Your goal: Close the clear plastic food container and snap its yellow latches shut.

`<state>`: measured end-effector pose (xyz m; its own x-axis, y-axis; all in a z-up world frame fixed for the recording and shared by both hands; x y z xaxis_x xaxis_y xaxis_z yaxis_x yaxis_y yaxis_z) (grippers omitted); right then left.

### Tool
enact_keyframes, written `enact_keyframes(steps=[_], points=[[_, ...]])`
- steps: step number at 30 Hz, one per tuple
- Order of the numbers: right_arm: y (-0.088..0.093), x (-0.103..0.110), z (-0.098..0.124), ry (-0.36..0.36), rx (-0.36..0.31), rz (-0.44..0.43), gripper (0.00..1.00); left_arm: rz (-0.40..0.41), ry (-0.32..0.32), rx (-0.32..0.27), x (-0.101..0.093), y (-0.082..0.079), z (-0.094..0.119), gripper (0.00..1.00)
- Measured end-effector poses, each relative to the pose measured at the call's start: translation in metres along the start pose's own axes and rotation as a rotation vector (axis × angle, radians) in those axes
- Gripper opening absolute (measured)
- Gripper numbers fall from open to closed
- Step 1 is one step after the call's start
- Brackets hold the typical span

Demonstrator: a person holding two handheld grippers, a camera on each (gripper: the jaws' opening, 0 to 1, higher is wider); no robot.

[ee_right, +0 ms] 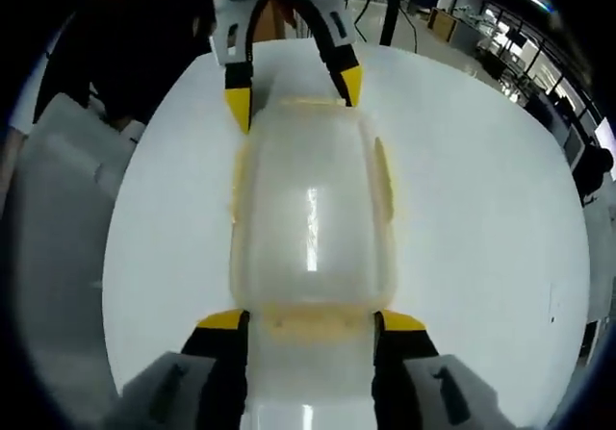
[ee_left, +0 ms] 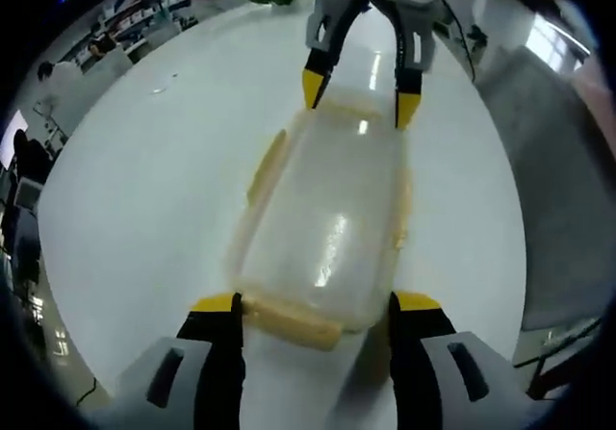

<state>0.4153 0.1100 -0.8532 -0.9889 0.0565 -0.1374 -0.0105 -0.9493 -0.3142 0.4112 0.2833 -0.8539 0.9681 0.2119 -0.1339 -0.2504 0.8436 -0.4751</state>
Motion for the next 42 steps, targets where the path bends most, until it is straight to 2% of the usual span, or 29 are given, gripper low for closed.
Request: enact_keyframes(steps=[3,14,25,29,33,34,36,37,38,41,42], points=[[0.004,-0.003,0.002,0.008,0.015,-0.017,0.38,0.003,-0.001,0.002,0.0,0.0,0.0,0.59],[0.002,-0.001,0.0,0.001,0.022,0.01,0.39,0.005,-0.001,-0.001,0.0,0.0,0.001,0.59],[-0.004,-0.001,-0.003,-0.001,0.131,0.034,0.38,-0.014,0.009,0.004,0.0,0.001,0.002,0.59],[-0.004,-0.001,-0.003,-0.002,0.152,0.038,0.38,-0.052,0.031,0.055,0.001,0.002,0.003,0.58],[-0.003,-0.002,-0.002,-0.002,0.136,0.035,0.38,-0.139,0.074,0.116,0.004,0.004,0.006,0.55],[-0.002,-0.002,-0.002,-0.003,0.13,0.031,0.38,-0.164,0.085,0.133,0.004,0.005,0.007,0.53],[-0.002,-0.002,-0.002,-0.007,0.121,0.049,0.38,-0.222,0.115,0.179,0.008,0.007,0.01,0.44],[-0.001,-0.002,-0.001,-0.012,0.121,0.072,0.37,-0.216,0.103,0.18,0.01,0.006,0.011,0.38],[-0.001,-0.002,-0.001,-0.009,0.122,0.06,0.37,-0.194,0.113,0.178,0.01,0.003,0.011,0.38],[0.0,-0.002,-0.002,-0.008,0.115,0.058,0.37,-0.22,0.103,0.187,0.009,0.003,0.009,0.38],[0.0,-0.002,-0.002,-0.006,0.106,0.057,0.37,-0.204,0.1,0.174,0.009,0.004,0.01,0.38]])
Point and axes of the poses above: the point that each gripper's makers call its tool centre point, and the gripper's own axes: z roughly backward along the fingers, x roughly to its left, y roughly out of its underside, the point moved 4 cm from there along z, roughly backward along the fingers, and after that the axes turned 9 degrees about y, right-handed, at the moved point
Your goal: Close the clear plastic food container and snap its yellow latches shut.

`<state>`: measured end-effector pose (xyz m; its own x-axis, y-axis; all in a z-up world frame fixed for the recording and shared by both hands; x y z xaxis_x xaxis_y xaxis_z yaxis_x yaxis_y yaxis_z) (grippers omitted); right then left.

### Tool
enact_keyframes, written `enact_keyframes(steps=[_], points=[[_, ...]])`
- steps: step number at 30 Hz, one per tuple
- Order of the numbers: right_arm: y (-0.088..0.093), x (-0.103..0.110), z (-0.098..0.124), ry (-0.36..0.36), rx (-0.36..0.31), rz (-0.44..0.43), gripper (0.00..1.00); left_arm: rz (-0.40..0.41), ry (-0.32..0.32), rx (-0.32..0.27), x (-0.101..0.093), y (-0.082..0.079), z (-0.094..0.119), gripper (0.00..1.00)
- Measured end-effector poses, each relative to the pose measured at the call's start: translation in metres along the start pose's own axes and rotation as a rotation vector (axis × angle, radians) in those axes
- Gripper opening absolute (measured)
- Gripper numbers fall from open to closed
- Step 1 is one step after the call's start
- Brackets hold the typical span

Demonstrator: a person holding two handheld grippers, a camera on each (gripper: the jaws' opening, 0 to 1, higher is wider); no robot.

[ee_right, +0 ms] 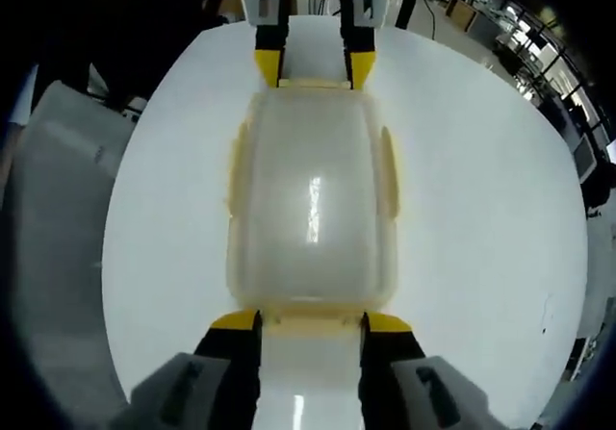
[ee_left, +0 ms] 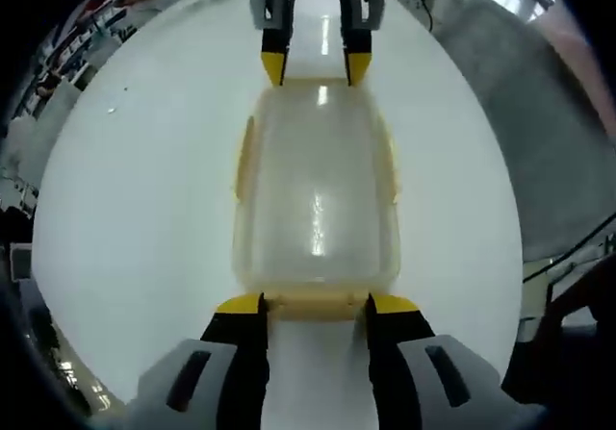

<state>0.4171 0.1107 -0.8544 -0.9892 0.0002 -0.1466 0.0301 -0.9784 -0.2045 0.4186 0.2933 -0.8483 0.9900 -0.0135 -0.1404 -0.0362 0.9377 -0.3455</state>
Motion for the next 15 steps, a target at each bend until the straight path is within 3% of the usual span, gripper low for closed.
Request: enact_keyframes(steps=[2,9,11,15], points=[[0.0003,0.0001,0.0003,0.002,-0.011,-0.007,0.37,0.029,-0.008,-0.029,-0.0014,0.0001,0.0,0.39],[-0.0022,0.0007,0.0,0.005,0.016,0.001,0.37,0.001,-0.007,-0.022,-0.0003,0.0018,-0.0001,0.38],[-0.002,0.0015,0.0007,0.009,0.015,-0.006,0.37,0.053,0.002,-0.036,0.0023,0.0023,0.0005,0.38],[-0.0012,0.0012,0.0009,0.004,0.014,0.007,0.37,0.047,0.003,-0.018,-0.0002,0.0009,-0.0004,0.37]])
Point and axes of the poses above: the point that each gripper's makers call its tool centre point, and the gripper's own axes: z roughly backward along the fingers, x roughly to its left, y roughly out of its underside, the point moved 4 cm from there along z, roughly backward along the fingers, and after that the axes turned 9 degrees about y, right-handed, at the moved point
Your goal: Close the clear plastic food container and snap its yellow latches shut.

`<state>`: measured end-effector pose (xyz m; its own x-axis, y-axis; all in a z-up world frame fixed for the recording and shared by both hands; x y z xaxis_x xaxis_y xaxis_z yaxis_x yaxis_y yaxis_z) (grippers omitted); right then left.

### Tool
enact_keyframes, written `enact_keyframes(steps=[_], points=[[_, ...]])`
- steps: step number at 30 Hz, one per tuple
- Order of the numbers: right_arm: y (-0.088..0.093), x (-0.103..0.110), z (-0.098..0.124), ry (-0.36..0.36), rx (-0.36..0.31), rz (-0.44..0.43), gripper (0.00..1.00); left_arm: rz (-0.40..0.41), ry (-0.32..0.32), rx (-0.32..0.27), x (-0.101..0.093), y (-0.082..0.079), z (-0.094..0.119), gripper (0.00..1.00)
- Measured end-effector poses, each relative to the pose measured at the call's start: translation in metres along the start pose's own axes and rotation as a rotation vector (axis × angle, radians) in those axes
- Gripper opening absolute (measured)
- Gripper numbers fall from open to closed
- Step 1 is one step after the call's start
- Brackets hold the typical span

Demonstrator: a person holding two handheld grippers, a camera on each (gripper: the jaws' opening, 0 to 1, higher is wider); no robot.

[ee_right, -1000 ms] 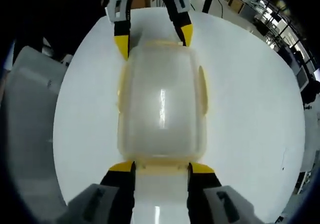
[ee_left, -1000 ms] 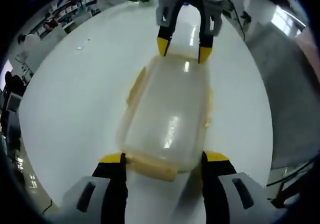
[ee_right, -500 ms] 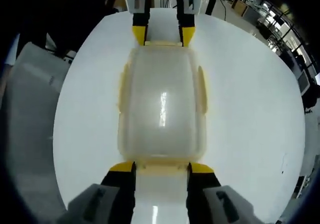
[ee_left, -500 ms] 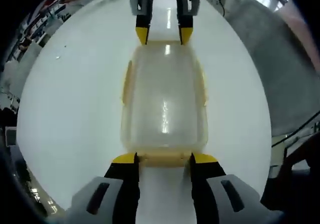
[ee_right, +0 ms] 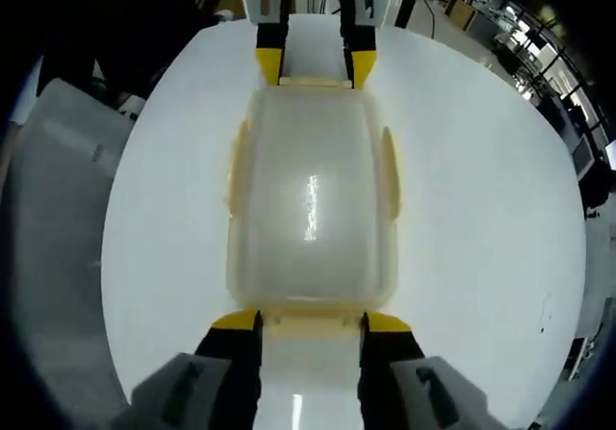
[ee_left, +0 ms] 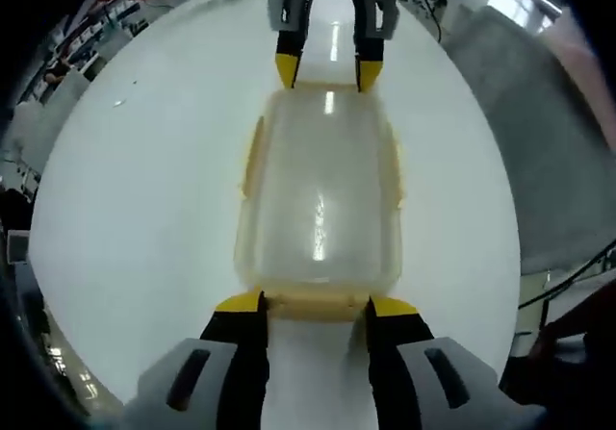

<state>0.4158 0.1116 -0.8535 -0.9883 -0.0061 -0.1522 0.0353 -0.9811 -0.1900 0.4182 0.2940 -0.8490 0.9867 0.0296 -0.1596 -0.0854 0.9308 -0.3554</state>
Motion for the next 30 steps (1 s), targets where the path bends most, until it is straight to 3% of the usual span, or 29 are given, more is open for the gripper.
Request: enact_keyframes(steps=[2,6,16,30], points=[[0.001,0.0,0.001,-0.003,0.0,0.024,0.36,0.029,0.018,-0.008,-0.004,-0.001,0.0,0.37],[-0.002,-0.004,0.015,0.001,-0.034,0.022,0.36,0.029,-0.014,0.0,-0.005,-0.002,0.008,0.37],[0.003,-0.011,0.045,0.003,-0.064,0.04,0.36,0.031,-0.042,-0.041,-0.012,-0.02,0.035,0.37],[0.017,-0.016,0.071,0.008,-0.072,0.037,0.37,0.024,-0.059,-0.059,-0.014,-0.048,0.054,0.37]])
Point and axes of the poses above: the point that each gripper's makers call its tool centre point, and the gripper's own axes: z roughly backward along the fingers, x roughly to its left, y roughly out of its underside, the point moved 4 cm from there along z, roughly backward along the fingers, and after that the axes turned 9 degrees about y, right-handed, at the moved point
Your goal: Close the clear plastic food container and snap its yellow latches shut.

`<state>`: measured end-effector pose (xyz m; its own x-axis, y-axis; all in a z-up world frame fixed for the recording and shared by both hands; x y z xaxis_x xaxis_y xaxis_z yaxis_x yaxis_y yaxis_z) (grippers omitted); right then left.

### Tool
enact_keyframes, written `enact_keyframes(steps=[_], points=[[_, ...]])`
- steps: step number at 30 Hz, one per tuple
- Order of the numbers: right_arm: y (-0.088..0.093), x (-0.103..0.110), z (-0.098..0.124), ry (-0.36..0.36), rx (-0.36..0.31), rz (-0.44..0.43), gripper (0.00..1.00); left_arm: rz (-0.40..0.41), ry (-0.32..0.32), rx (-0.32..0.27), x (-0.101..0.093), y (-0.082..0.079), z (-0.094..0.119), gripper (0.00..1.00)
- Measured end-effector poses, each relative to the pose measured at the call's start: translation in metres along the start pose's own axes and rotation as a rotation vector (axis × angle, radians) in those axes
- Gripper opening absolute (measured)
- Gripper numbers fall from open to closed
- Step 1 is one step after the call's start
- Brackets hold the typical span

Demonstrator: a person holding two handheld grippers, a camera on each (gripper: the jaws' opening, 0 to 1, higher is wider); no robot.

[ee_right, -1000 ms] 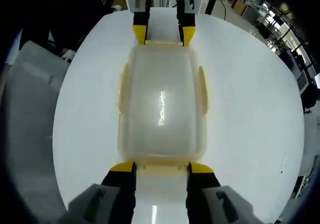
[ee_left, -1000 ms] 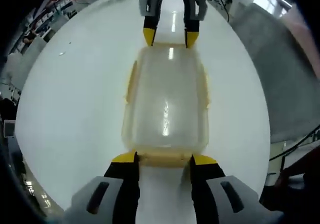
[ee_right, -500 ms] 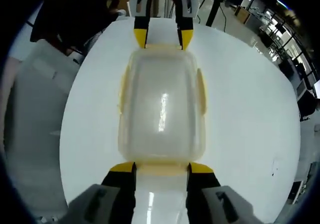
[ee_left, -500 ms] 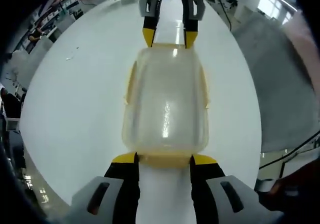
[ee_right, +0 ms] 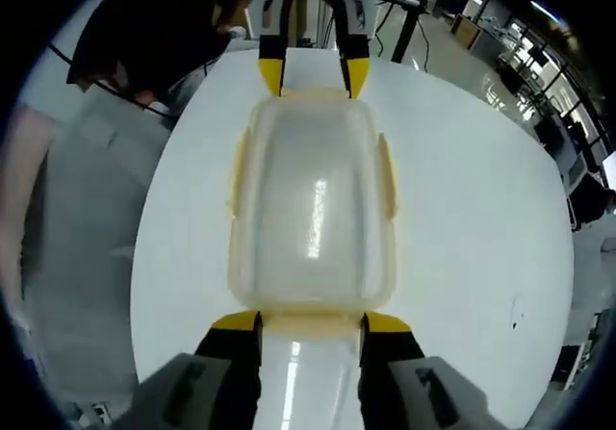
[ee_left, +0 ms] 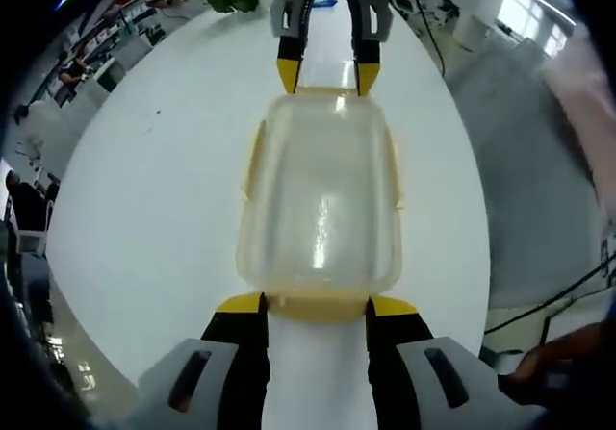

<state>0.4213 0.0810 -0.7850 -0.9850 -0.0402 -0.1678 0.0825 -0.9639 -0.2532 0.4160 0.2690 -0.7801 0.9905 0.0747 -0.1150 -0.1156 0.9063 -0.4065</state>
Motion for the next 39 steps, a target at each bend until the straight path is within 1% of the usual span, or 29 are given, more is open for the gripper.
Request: enact_keyframes(steps=[3,5,9,14,20,22,28,39], points=[[0.006,-0.001,0.004,0.001,0.004,-0.005,0.37,-0.009,-0.004,0.01,0.0,-0.009,0.0,0.37],[0.013,-0.001,0.006,0.002,0.017,0.001,0.37,-0.012,-0.001,0.002,-0.001,-0.017,0.0,0.37],[0.025,0.0,0.013,-0.001,0.024,-0.005,0.37,-0.023,-0.001,-0.002,-0.003,-0.028,-0.001,0.37],[0.039,0.0,0.023,0.002,0.041,-0.006,0.37,-0.032,-0.002,-0.011,-0.005,-0.047,-0.005,0.37],[0.06,0.002,0.034,0.007,0.058,-0.012,0.37,-0.043,0.002,-0.023,-0.007,-0.069,-0.011,0.37],[0.067,0.004,0.037,0.002,0.065,-0.011,0.37,-0.048,0.022,-0.032,-0.009,-0.076,-0.014,0.37],[0.084,0.006,0.043,0.004,0.077,-0.023,0.37,-0.063,0.024,-0.046,-0.01,-0.094,-0.019,0.37],[0.125,0.011,0.053,0.005,0.129,-0.036,0.37,-0.081,0.032,-0.068,-0.014,-0.133,-0.036,0.37]])
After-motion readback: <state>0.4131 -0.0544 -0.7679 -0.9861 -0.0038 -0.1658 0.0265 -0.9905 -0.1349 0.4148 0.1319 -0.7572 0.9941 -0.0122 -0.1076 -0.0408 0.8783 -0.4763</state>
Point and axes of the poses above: the point that each gripper's makers call its tool centre point, and the gripper's own axes: z roughly backward along the fingers, x roughly to its left, y roughly out of its underside, the point moved 4 cm from there along z, roughly backward along the fingers, and after that the axes turned 9 degrees about y, right-handed, at the moved point
